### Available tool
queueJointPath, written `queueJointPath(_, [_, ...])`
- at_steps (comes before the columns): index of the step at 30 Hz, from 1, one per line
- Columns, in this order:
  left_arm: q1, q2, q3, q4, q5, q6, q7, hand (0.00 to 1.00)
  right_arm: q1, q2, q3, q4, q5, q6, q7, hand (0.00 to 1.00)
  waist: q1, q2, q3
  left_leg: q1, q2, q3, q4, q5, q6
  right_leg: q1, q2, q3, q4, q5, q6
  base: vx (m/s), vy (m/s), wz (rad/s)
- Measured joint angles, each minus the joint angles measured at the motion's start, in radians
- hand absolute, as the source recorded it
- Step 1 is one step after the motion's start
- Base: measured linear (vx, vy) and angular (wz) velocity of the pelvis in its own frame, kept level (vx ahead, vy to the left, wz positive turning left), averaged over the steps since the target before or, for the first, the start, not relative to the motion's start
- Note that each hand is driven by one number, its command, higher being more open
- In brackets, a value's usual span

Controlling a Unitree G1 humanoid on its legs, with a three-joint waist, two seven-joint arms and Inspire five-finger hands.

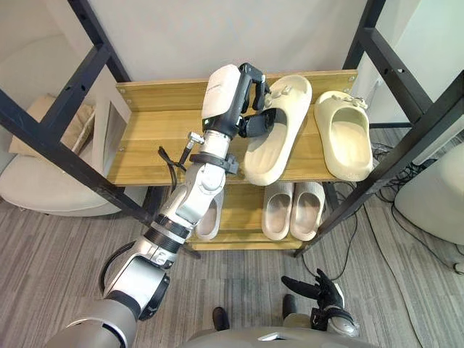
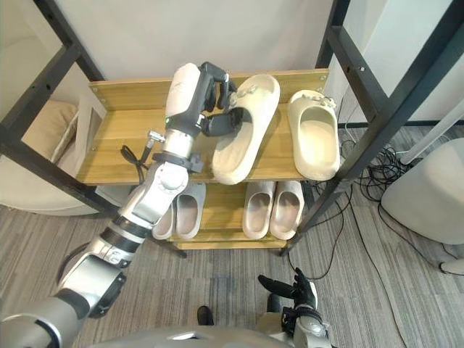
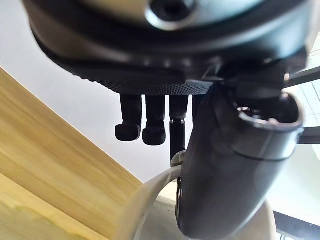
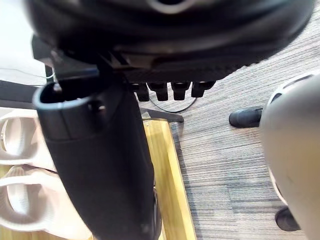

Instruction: Organize the slippers on the shoe rack

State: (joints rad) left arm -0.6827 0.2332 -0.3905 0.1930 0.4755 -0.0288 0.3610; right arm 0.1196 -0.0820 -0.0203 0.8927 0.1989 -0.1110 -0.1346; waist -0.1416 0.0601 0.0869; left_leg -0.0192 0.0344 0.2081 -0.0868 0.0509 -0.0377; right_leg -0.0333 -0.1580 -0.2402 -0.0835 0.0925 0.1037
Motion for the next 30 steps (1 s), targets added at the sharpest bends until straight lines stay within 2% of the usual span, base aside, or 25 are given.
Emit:
queueJointPath(7, [-0.065, -0.009, -0.018, 0.087, -0.004, 0.025, 0.000, 0.00, -0.001, -0.006, -0.002, -0.019, 0.002, -0.001, -0.002, 1.00, -0.013, 0.016, 0.005, -0.024, 0.002, 0.017, 0.000, -0.001, -0.001, -0.039, 0.001, 0.019, 0.011, 0.000, 0.000, -0.02, 0.009, -0.06])
queueJointPath(13, [-0.075, -0.008, -0.017, 0.114, 0.002, 0.050, 0.000, 0.00, -0.001, -0.004, -0.003, -0.028, 0.003, -0.003, -0.006, 1.00, -0.026, 0.018, 0.007, -0.024, 0.002, 0.022, 0.000, -0.001, -0.001, -0.047, 0.001, 0.033, 0.011, 0.000, 0.000, 0.00, 0.008, -0.09])
queueJointPath(14, [-0.075, -0.007, -0.017, 0.125, 0.006, 0.051, 0.000, 1.00, -0.001, -0.004, -0.003, -0.030, 0.003, -0.003, -0.007, 1.00, -0.026, 0.020, 0.010, -0.023, 0.002, 0.022, 0.000, -0.001, -0.001, -0.046, 0.003, 0.030, 0.011, 0.002, -0.004, 0.00, 0.000, 0.00])
queueJointPath(20, [-0.077, -0.009, -0.007, 0.147, 0.009, 0.050, 0.005, 1.00, -0.003, -0.004, -0.007, -0.033, 0.004, -0.003, -0.007, 1.00, -0.028, 0.022, 0.021, -0.012, 0.005, 0.013, 0.000, -0.001, -0.001, -0.026, 0.008, 0.019, 0.000, 0.003, -0.016, -0.03, 0.005, 0.04])
queueJointPath(30, [-0.069, -0.025, 0.014, 0.165, -0.005, 0.040, 0.001, 1.00, -0.014, 0.000, -0.006, -0.029, 0.004, -0.003, -0.006, 1.00, -0.027, 0.011, 0.046, 0.000, 0.008, -0.013, -0.001, -0.001, -0.002, 0.000, 0.009, -0.009, -0.001, 0.004, -0.014, -0.03, 0.003, 0.07])
